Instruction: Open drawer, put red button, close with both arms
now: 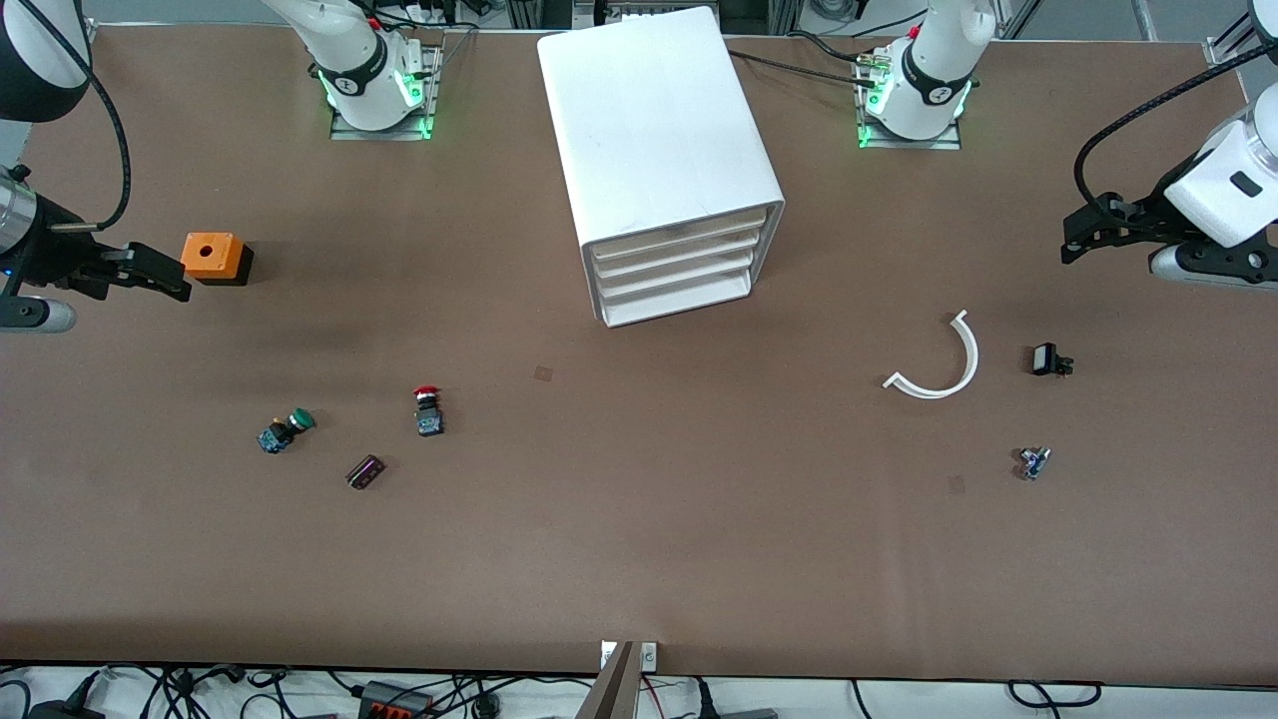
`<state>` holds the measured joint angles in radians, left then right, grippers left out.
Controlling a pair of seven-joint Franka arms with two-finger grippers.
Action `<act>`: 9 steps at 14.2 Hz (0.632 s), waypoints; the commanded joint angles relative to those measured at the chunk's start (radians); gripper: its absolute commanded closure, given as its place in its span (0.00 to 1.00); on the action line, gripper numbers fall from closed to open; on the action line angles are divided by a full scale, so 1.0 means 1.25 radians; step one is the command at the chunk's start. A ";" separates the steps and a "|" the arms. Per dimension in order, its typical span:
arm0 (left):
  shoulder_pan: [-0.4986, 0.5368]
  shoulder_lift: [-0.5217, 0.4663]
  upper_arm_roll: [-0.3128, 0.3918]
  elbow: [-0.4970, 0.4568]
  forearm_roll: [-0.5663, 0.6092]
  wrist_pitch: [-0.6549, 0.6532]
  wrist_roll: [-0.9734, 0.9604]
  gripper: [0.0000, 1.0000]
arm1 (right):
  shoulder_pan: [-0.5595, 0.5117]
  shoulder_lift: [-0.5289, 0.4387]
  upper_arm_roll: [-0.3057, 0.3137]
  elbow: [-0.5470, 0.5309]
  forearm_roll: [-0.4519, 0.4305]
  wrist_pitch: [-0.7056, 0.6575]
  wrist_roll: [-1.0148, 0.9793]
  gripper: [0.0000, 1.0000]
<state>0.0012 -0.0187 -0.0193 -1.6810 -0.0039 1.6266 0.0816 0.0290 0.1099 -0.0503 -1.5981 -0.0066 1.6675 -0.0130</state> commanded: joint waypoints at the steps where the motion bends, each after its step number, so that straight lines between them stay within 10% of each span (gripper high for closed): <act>1: -0.002 0.006 -0.003 0.028 0.015 -0.025 -0.026 0.00 | 0.009 -0.011 0.005 -0.011 -0.012 -0.002 -0.006 0.00; 9: -0.014 0.013 -0.002 0.046 0.015 -0.050 -0.036 0.00 | 0.008 -0.006 0.003 -0.011 -0.012 0.005 -0.006 0.00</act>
<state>-0.0132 -0.0187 -0.0199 -1.6621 -0.0035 1.5961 0.0498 0.0377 0.1107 -0.0479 -1.5982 -0.0066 1.6678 -0.0130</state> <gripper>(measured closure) 0.000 0.000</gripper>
